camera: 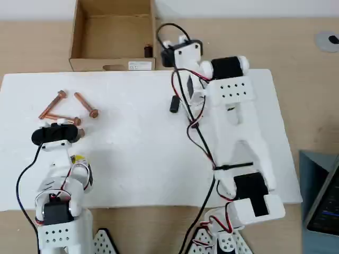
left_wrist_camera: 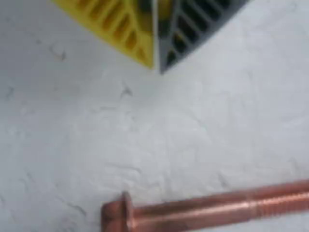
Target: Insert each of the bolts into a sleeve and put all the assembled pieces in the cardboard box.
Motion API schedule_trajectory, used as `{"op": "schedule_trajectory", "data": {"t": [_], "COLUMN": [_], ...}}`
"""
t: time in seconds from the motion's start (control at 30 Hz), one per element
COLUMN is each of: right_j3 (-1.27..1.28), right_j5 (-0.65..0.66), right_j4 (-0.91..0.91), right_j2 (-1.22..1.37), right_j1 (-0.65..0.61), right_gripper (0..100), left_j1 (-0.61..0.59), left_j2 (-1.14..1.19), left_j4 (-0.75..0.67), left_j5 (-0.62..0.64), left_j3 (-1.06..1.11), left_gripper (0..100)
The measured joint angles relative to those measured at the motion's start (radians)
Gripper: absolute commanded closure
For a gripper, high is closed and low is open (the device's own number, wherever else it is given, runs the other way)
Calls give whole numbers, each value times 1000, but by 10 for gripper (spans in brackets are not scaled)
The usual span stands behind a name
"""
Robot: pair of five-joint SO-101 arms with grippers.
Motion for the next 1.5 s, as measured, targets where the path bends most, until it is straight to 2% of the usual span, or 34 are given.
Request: {"op": "schedule_trajectory", "data": {"t": [0.13,0.5,0.7,1.33,1.4,1.5], "right_j3": [109,308,308,94,74,46], "right_j5": [0,106,149,153,150,150], "right_j4": [-95,-318,-347,-348,-348,-347], "right_j2": [0,0,61,377,402,431], "right_j1": [3,3,3,3,2,3], "right_gripper": [872,869,798,800,821,914], "left_j1": [0,0,0,0,0,0], "left_j2": [0,0,0,0,0,0], "left_j4": [0,0,0,0,0,0], "left_j5": [0,0,0,0,0,0], "left_j3": [0,0,0,0,0,0], "left_gripper": [998,998,998,997,997,997]}}
